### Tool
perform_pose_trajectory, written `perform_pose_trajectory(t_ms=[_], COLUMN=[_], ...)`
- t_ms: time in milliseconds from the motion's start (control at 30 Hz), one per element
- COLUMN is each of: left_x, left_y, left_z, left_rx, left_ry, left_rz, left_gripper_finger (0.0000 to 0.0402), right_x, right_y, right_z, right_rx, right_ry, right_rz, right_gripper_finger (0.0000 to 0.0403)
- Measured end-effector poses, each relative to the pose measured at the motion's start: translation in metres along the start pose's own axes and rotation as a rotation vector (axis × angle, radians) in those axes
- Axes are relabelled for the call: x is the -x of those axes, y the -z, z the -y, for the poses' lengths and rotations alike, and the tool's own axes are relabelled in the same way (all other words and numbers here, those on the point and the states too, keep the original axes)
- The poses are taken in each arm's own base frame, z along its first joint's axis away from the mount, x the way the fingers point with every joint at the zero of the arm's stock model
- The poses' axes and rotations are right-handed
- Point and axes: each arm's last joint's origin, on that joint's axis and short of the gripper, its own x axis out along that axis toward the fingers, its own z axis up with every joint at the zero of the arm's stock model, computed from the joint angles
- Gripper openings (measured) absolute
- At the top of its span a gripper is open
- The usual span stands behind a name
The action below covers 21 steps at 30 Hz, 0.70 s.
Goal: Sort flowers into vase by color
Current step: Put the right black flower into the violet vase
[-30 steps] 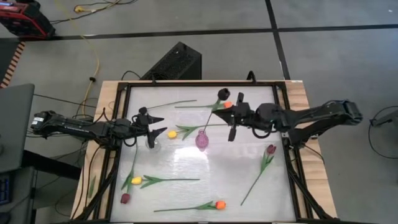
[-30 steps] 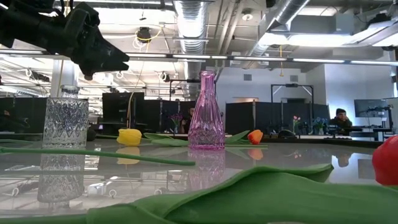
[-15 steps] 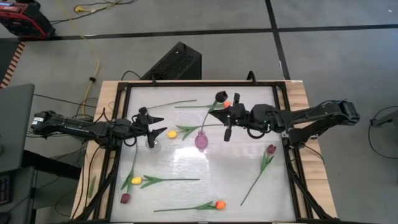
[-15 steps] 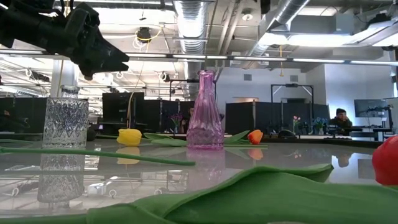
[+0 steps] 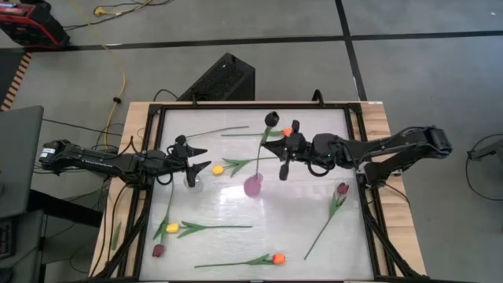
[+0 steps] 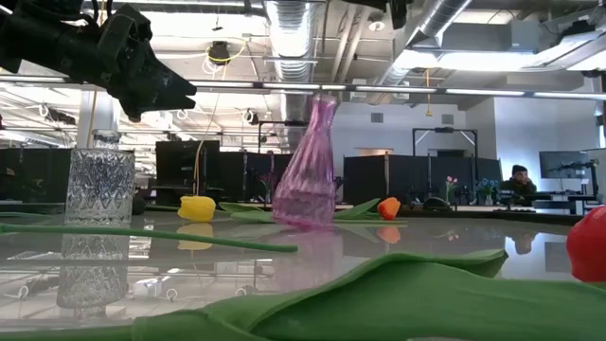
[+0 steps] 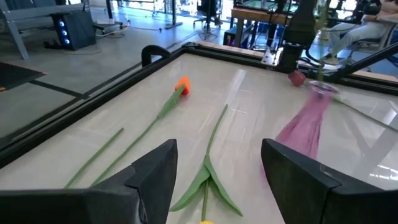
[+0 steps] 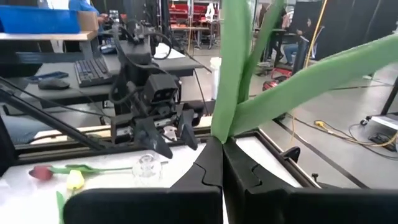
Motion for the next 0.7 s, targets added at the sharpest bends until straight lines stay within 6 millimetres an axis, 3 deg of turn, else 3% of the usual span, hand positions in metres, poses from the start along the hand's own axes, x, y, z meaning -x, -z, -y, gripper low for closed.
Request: perform_pose_trajectory(t_ms=[700], left_x=[0.0], left_y=[0.0004], left_z=[-0.0001], left_rx=[0.001], left_ry=[-0.002], left_rz=[-0.003], left_gripper_finger=[0.0222], right_x=[0.0048], right_y=[0.0039], right_z=[-0.0032], right_rx=[0.021], right_ry=[-0.017], right_rz=[-0.058], right_gripper_finger=[0.0019])
